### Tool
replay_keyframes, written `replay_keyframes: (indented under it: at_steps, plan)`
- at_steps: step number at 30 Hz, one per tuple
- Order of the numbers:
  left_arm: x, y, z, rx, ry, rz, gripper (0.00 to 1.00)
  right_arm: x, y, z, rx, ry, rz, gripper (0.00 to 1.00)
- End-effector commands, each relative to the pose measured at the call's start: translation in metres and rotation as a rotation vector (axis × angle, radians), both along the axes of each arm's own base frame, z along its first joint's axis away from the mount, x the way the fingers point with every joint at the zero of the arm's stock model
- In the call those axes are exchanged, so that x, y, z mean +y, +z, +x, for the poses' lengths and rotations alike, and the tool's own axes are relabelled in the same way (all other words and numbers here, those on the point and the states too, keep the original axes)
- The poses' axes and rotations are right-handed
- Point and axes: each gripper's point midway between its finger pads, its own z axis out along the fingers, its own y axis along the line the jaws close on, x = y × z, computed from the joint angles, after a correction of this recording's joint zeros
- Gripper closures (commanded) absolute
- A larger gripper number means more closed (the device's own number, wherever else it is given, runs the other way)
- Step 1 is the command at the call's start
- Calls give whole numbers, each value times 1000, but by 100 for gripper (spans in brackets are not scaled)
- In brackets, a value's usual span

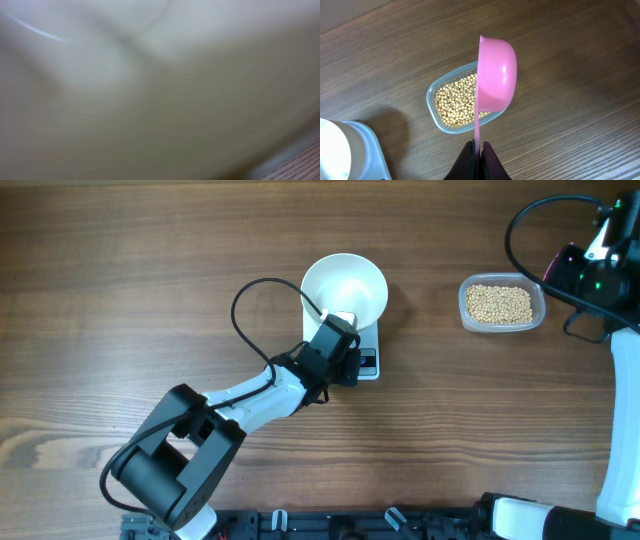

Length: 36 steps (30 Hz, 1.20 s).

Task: Scoop item into bowl and weigh 150g on scale
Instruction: 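Hold the white bowl rim with the left gripper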

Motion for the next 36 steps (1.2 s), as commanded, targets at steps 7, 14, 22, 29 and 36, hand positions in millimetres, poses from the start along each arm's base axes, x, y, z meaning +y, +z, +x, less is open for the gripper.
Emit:
replay_keyframes:
  at_steps: [7,14,22,29,36]
  plan:
    - [8,-14,-1,11,17,52,96,1,11,1,-34,8,1,95]
    - [11,-16,-2,17,19,62,96,1,11,0,-32,8,1,95]
    - [14,-19,-5,31,22,80,96,1,11,1,-32,9,1,95]
    - [14,-19,-5,31,22,80,96,1,11,0,-32,8,1,95]
    - [15,-19,-6,32,22,82,96,1,11,0,-31,8,2,95]
